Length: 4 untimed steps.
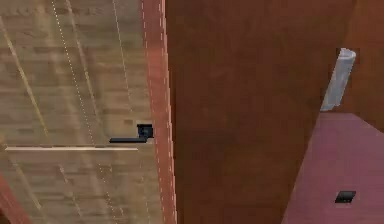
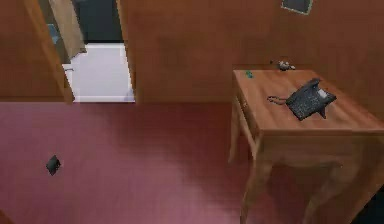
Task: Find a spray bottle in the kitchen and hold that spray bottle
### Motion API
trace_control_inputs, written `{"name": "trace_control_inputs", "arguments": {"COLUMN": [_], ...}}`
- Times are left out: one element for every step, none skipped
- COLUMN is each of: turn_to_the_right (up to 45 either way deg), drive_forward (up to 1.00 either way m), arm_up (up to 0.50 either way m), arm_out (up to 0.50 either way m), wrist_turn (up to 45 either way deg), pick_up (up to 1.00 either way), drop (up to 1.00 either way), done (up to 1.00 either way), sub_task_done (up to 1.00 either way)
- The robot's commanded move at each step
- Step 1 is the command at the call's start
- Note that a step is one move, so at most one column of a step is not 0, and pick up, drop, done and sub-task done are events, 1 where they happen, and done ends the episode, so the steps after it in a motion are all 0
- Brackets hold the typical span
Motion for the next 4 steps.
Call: {"name": "trace_control_inputs", "arguments": {"turn_to_the_right": [45.0, 15.0, 0.0, 3.0], "drive_forward": [0.00, 0.00, 1.00, 0.00], "arm_up": [0.00, 0.00, 0.00, 0.00], "arm_out": [0.00, 0.00, 0.00, 0.00], "wrist_turn": [0.0, 0.0, 0.0, 0.0], "pick_up": [0.00, 0.00, 0.00, 0.00], "drop": [0.00, 0.00, 0.00, 0.00], "done": [0.00, 0.00, 0.00, 0.00], "sub_task_done": [0.00, 0.00, 0.00, 0.00]}}
